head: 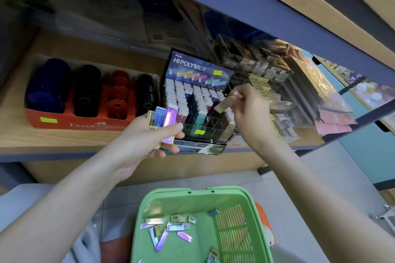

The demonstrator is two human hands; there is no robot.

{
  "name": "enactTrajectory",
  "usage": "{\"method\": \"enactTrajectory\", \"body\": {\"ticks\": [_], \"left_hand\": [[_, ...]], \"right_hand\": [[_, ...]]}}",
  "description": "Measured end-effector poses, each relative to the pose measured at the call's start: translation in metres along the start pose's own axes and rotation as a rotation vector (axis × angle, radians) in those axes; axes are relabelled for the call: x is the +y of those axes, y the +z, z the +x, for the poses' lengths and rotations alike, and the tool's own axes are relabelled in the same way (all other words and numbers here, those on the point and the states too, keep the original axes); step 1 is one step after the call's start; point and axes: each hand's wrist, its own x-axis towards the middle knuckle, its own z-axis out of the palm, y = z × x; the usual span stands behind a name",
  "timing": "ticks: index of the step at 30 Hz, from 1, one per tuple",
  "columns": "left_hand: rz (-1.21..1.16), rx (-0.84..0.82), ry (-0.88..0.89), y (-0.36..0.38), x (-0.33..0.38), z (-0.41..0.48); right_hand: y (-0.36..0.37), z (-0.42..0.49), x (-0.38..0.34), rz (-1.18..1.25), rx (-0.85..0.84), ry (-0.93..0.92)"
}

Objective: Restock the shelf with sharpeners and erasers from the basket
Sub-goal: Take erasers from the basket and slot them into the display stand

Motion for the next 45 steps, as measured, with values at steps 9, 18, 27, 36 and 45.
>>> {"method": "enactTrajectory", "body": {"ticks": [9, 18, 27, 36, 45], "left_hand": [[-0.010, -0.022, -0.005, 0.003, 0.002, 0.001], [-0.018, -0.028, -0.009, 0.003, 0.002, 0.002], [-0.013, -0.037, -0.015, 0.006, 0.003, 0.003], [-0.061, -0.060, -0.064, 0.008, 0.003, 0.002], [0.111, -0.308, -0.152, 0.013, -0.002, -0.003]], "right_hand": [[0.012, 0.020, 0.016, -0.185, -0.156, -0.010], [0.017, 0.023, 0.012, -0.338, -0.301, -0.071], [0.023, 0.031, 0.008, -0.424, -0.201, -0.044], [0.018, 0.025, 0.006, -0.289, -0.116, -0.004], [-0.005, -0.034, -0.032, 0.396, -0.451, 0.184]]}}
